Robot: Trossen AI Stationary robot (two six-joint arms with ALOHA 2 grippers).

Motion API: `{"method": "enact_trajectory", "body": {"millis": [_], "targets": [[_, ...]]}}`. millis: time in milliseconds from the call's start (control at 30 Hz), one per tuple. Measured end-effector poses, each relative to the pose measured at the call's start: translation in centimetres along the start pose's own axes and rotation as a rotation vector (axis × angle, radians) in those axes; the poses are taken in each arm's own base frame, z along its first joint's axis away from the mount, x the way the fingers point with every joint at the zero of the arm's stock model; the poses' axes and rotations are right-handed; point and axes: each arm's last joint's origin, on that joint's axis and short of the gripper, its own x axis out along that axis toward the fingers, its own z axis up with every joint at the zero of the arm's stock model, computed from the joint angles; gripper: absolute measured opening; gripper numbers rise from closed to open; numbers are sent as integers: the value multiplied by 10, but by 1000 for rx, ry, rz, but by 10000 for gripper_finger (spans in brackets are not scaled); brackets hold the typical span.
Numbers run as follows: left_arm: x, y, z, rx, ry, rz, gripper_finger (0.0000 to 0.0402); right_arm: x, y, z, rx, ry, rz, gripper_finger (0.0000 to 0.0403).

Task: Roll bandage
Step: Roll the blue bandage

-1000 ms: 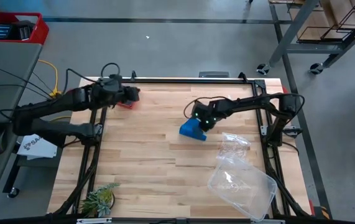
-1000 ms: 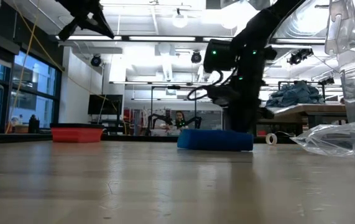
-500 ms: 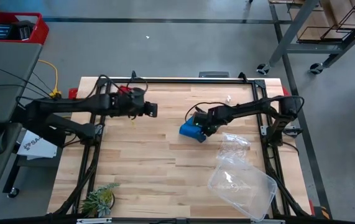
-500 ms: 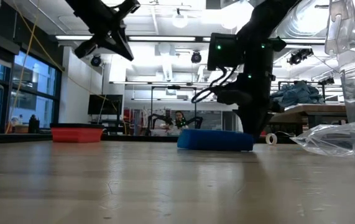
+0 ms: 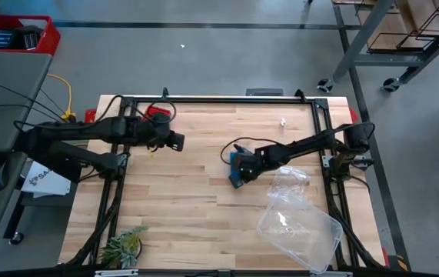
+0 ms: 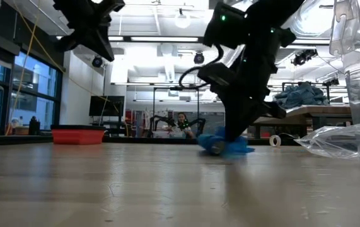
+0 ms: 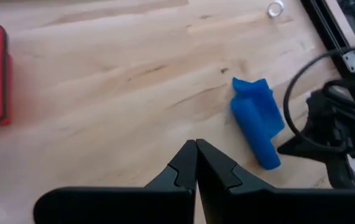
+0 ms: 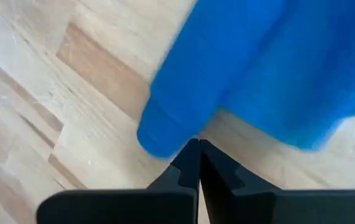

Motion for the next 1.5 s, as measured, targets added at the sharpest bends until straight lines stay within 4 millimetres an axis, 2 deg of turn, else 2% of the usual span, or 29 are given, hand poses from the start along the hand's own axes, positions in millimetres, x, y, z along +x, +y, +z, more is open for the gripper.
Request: {"method": "enact_trajectory", "body": {"millis": [200,333,467,633,733,1000,1133,1300,1500], "targets": [[-10,5,2,-7,-35,-3,0,-8,-3,0,26,-19,-47,0],[-10,5,2,-28,-43,0,0,-28,-17,6,18,-44,-139,0],[-1,1,1,-45,-29,24,0,-39,-37,23,18,-62,-194,0],[29,-17,-2,-56,31,-29,0,-31,-65,43,35,-33,-184,0],[51,-31,-9,-39,70,-51,0,-21,-78,47,63,1,-138,0],[91,-46,-32,-63,163,-28,0,-13,-81,48,68,-63,-57,0],[99,-49,-38,-69,187,-19,0,-7,-84,49,77,-79,-55,0],[101,-50,-38,-83,184,-35,0,3,-89,51,79,-58,-83,0],[100,-50,-37,-91,186,-34,0,-2,-90,37,93,29,-164,0]]}}
